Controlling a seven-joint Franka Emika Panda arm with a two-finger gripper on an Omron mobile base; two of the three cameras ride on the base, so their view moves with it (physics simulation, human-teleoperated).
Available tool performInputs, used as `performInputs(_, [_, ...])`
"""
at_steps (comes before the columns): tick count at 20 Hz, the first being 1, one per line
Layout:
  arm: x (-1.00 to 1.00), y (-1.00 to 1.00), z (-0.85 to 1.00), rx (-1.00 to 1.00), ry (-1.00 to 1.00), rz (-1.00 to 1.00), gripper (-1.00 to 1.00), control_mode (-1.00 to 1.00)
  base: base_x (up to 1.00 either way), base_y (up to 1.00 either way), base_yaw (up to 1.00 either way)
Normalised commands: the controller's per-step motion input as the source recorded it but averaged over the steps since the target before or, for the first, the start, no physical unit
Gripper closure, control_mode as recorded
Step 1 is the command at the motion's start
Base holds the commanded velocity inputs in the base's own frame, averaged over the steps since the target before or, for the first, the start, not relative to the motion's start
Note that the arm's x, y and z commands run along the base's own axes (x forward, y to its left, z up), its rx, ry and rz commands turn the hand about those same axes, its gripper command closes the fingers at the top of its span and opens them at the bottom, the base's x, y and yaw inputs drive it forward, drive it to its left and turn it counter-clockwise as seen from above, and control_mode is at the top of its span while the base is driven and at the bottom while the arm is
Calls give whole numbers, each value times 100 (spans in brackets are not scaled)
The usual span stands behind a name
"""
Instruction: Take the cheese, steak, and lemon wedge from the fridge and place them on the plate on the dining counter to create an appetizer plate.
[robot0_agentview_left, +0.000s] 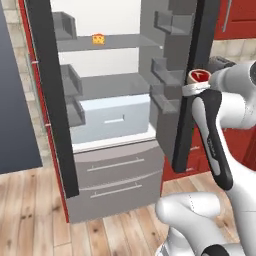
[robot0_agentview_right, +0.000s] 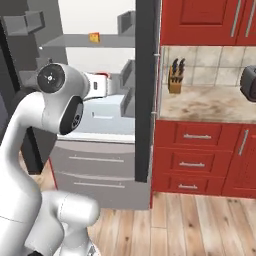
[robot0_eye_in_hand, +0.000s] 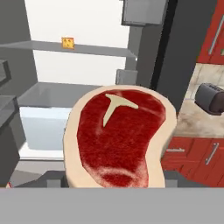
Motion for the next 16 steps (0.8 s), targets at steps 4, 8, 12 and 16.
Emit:
performInputs(4, [0, 0, 0, 0, 0, 0, 100, 100, -44, -100, -3])
performInputs(8, [0, 0, 0, 0, 0, 0, 100, 100, -12, -100, 0])
performInputs(12, [0, 0, 0, 0, 0, 0, 100, 100, -6, -100, 0])
performInputs(16, [0, 0, 0, 0, 0, 0, 100, 100, -66, -100, 0])
